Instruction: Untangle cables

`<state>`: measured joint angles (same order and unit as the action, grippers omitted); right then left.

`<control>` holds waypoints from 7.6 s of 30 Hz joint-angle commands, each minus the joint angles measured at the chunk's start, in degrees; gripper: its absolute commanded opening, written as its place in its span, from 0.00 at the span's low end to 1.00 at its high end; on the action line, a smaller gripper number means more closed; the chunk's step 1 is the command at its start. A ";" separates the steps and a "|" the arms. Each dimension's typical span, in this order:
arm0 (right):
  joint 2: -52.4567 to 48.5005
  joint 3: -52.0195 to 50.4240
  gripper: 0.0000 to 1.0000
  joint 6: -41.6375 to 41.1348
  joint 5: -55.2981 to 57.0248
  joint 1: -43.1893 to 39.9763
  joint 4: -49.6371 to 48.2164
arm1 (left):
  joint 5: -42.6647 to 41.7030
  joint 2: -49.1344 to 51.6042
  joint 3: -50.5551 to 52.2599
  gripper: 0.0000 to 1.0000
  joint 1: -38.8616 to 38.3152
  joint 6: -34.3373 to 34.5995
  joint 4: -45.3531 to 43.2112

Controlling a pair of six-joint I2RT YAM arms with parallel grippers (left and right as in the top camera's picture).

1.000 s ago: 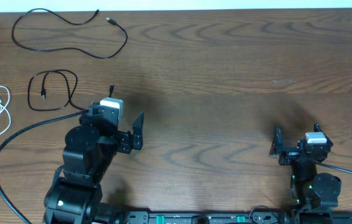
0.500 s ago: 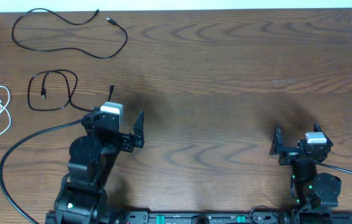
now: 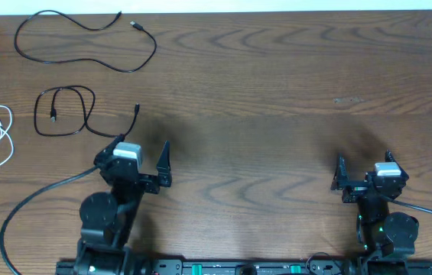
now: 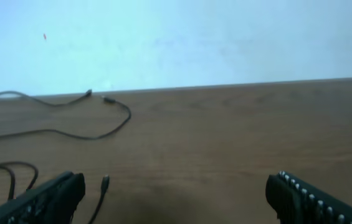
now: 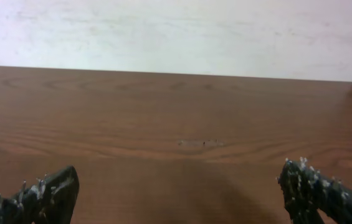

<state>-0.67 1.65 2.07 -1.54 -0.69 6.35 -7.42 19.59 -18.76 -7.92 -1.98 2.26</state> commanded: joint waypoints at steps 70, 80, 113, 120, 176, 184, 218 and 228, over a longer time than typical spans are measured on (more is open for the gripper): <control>0.35 -0.37 0.99 -0.50 0.31 -0.39 -0.07 | -1.95 -19.52 18.56 0.98 6.88 0.70 1.29; 0.35 -0.37 0.99 -0.50 0.31 -0.39 -0.07 | 4.79 -19.50 18.56 0.98 6.88 6.27 2.01; 0.35 -0.37 0.99 -0.50 0.31 -0.39 -0.07 | 3.85 -19.43 18.56 0.98 6.84 0.07 1.99; 0.35 -0.37 0.99 -0.50 0.31 -0.39 -0.07 | 3.58 -19.50 18.56 0.98 6.82 0.09 1.81; 0.35 -0.37 0.99 -0.50 0.31 -0.39 -0.07 | 3.61 -19.37 18.53 0.98 6.84 0.09 1.57; 0.35 -0.37 0.99 -0.50 0.31 -0.39 -0.07 | 3.61 -19.37 18.53 0.98 6.84 0.09 1.57; 0.35 -0.37 0.99 -0.50 0.31 -0.39 -0.07 | 3.61 -19.37 18.53 0.98 6.84 0.09 1.57; 0.35 -0.37 0.99 -0.50 0.31 -0.39 -0.07 | 3.61 -19.37 18.53 0.98 6.84 0.07 1.57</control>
<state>-0.69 1.63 2.07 -1.54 -0.69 6.35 -3.51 0.73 -1.21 -1.28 -1.37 1.91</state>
